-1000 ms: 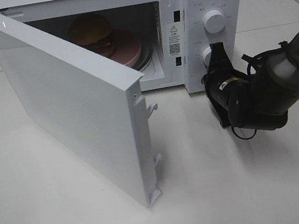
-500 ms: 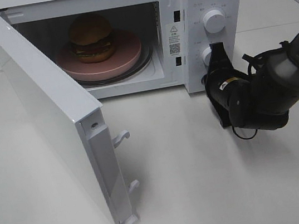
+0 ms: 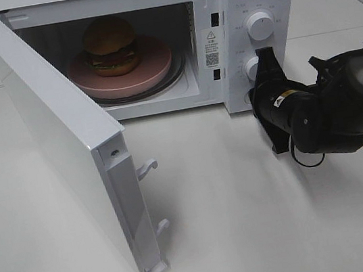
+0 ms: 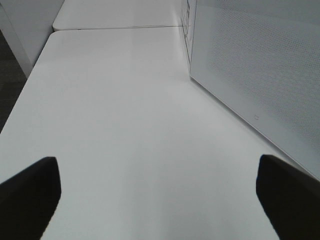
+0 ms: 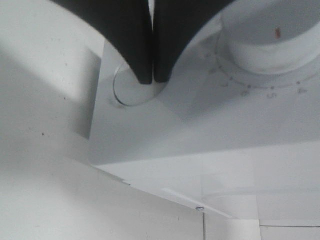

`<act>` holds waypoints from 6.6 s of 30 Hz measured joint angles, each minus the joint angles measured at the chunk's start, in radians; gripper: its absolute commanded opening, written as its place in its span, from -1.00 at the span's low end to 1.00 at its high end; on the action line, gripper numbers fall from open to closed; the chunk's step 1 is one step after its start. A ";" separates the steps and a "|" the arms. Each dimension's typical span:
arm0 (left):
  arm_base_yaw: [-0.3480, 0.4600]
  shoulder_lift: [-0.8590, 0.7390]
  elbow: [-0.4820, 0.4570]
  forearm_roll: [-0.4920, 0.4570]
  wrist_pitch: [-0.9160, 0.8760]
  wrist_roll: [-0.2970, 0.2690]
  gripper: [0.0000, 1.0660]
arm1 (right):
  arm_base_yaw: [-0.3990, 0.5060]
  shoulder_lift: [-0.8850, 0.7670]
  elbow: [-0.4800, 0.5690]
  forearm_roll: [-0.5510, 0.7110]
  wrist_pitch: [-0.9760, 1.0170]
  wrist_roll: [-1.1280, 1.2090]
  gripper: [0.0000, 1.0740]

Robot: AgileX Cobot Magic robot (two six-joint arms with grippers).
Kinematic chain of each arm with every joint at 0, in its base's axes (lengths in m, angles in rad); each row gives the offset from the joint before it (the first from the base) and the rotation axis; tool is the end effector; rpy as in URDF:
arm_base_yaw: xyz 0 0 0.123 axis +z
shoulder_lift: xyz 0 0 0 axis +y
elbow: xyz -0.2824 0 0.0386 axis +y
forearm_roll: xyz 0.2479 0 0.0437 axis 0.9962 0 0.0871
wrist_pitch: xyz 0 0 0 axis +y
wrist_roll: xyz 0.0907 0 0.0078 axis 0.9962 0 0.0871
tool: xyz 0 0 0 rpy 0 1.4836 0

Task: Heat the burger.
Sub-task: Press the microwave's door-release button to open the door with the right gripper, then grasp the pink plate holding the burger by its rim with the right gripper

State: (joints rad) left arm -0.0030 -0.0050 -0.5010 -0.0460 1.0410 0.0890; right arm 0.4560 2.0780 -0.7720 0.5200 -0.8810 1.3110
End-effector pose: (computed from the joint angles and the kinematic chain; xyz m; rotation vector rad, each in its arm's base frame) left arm -0.0050 -0.0036 0.2791 0.0945 2.0155 -0.0002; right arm 0.3342 0.1251 0.0898 1.3940 1.5503 0.9818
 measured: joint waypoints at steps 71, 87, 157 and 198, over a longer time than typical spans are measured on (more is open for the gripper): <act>0.000 0.000 0.000 0.000 0.000 0.000 0.89 | 0.002 -0.728 0.260 -0.199 1.023 -0.951 -1.00; 0.000 0.000 0.000 0.000 0.000 0.000 0.89 | 0.002 -0.727 0.045 -0.436 1.386 -1.114 -1.00; 0.000 0.000 0.000 0.000 0.000 0.000 0.89 | 0.002 -0.734 -0.103 -0.642 1.555 -2.181 0.34; 0.000 0.000 0.000 0.000 0.000 0.000 0.89 | 0.233 -0.385 -0.331 -0.957 1.477 -1.937 0.62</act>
State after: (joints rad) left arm -0.0030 -0.0050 -0.5010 -0.0460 1.0410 0.0890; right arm 0.6890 1.6930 -1.1030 -0.4370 0.5960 -0.6260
